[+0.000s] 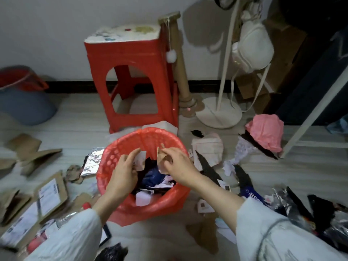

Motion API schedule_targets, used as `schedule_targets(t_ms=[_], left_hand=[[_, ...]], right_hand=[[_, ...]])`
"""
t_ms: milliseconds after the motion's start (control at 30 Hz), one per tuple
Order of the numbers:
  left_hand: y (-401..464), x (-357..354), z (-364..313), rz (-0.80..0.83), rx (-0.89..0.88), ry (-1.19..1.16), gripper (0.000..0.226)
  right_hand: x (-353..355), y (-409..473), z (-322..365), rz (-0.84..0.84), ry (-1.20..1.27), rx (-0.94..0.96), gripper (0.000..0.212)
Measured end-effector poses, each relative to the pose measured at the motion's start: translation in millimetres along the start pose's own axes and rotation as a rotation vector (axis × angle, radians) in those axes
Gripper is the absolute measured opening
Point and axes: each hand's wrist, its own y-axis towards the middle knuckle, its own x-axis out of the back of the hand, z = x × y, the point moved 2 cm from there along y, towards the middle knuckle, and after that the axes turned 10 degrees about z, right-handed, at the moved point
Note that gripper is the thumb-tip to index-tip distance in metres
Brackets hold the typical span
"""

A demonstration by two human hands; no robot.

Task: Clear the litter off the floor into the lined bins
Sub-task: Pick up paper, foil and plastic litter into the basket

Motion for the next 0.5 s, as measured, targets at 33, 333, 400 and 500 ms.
schedule_targets(t_ms=[33, 333, 400, 500], left_hand=[[1.8, -3.8, 3.2, 0.061, 0.016, 0.000, 0.071], [-6.9, -0.4, -17.5, 0.134, -0.064, -0.004, 0.054], [-10.5, 4.6, -33.4, 0.125, -0.122, 0.012, 0.051], [-14.3, 6.3, -65.3, 0.144, -0.194, 0.038, 0.047]], right_hand=[[-4.2, 5.0, -2.6, 0.036, -0.033, -0.003, 0.050], [7.5, -7.8, -10.9, 0.025, -0.038, -0.044, 0.048], [17.6, -21.5, -11.3, 0.008, -0.044, -0.038, 0.045], [32.9, -44.9, -19.4, -0.003, -0.056, -0.057, 0.041]])
